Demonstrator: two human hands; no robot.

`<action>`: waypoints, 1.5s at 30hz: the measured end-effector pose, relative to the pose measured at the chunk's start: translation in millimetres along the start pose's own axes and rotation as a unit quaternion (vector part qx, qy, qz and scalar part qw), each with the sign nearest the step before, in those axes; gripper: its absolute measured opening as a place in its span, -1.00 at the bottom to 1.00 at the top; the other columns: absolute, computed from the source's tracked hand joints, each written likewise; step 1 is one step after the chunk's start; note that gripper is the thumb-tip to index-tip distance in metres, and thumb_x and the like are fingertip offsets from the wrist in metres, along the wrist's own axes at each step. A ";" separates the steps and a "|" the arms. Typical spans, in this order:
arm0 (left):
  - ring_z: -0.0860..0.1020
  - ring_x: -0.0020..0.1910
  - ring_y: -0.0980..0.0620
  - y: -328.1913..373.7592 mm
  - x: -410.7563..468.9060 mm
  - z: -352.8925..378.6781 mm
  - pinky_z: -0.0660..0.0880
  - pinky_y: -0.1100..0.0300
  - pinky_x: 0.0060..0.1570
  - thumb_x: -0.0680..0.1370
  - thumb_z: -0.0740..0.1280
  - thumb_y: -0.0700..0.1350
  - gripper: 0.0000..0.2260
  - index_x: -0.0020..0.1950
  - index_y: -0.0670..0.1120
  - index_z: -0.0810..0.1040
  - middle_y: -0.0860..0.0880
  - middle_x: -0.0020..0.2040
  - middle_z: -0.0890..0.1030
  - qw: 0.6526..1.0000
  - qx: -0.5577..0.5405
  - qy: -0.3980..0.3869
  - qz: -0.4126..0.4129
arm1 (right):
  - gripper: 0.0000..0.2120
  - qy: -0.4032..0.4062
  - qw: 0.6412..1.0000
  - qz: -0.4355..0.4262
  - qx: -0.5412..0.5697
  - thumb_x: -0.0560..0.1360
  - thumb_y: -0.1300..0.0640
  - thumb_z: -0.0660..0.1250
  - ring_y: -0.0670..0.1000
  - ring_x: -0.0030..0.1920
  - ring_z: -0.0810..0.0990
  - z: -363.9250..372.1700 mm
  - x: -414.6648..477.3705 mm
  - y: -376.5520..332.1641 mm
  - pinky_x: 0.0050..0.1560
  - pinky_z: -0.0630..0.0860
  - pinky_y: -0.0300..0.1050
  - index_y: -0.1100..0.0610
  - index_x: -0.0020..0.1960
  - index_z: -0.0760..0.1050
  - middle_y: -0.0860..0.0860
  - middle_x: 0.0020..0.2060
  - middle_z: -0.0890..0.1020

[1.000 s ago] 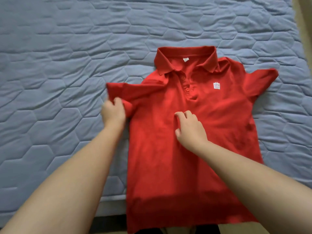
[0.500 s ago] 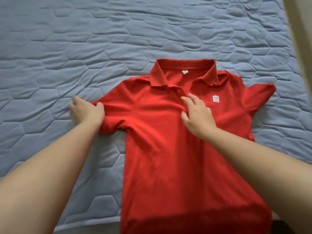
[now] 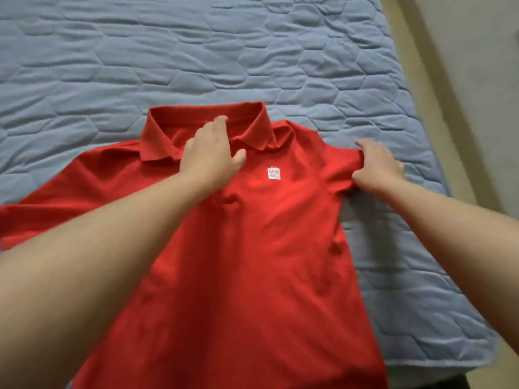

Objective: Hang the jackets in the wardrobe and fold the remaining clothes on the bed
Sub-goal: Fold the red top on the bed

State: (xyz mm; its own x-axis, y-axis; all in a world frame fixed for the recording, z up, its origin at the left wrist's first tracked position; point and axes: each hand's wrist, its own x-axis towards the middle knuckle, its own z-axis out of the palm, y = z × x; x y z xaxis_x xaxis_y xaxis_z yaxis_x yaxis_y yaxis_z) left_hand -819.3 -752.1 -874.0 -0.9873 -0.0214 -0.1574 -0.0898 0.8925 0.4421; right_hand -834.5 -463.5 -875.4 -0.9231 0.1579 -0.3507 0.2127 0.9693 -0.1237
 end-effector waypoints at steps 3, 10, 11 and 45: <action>0.41 0.31 -0.23 26.8 44.5 10.5 0.36 -0.04 0.28 0.48 0.31 0.16 -0.36 0.40 -0.22 0.29 -0.23 0.32 0.45 0.977 -0.069 -0.070 -0.188 | -0.45 -0.108 0.970 -0.025 0.217 0.43 0.32 0.36 0.09 0.09 0.52 -14.8 12.6 28.8 0.05 0.43 -0.08 0.13 0.38 0.34 0.12 0.16 0.51; 0.44 -0.34 0.19 56.2 73.2 32.8 0.36 0.42 -0.38 0.53 0.24 -0.25 -0.82 -0.11 0.01 0.55 0.07 -0.25 0.54 0.929 -0.346 0.022 -0.126 | -0.77 -0.189 0.740 0.108 0.636 0.47 0.36 0.20 -0.11 -0.51 0.38 -19.6 -0.2 80.0 -0.42 0.45 -0.29 0.07 -0.27 0.38 -0.05 -0.55 0.42; 0.45 -0.33 0.17 55.4 72.6 36.4 0.39 0.40 -0.35 0.53 0.22 -0.29 -0.77 0.01 -0.01 0.56 0.05 -0.20 0.55 0.927 -0.353 0.011 -0.130 | -0.77 -0.190 0.731 0.141 0.641 0.47 0.34 0.20 -0.10 -0.51 0.38 -14.8 -4.7 88.5 -0.42 0.45 -0.27 0.06 -0.27 0.37 -0.04 -0.56 0.41; 0.33 0.35 -0.16 53.1 -7.5 34.0 0.30 -0.11 0.24 0.44 0.31 -0.16 -0.49 0.39 -0.15 0.32 -0.16 0.37 0.36 0.993 0.046 0.107 0.035 | -0.80 0.028 0.744 0.165 0.647 0.50 0.39 0.28 -0.11 -0.30 0.56 15.3 -45.7 63.5 -0.19 0.55 -0.18 0.10 -0.05 0.43 0.06 -0.20 0.60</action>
State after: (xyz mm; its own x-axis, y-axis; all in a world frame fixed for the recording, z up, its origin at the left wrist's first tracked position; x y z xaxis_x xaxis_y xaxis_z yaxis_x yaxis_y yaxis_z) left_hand -812.2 -689.2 -879.4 -0.9968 -0.0446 0.0671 -0.0174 0.9324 0.3609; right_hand -773.9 -412.0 -881.4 -0.7559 0.3907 -0.5253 0.5275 -0.1117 -0.8422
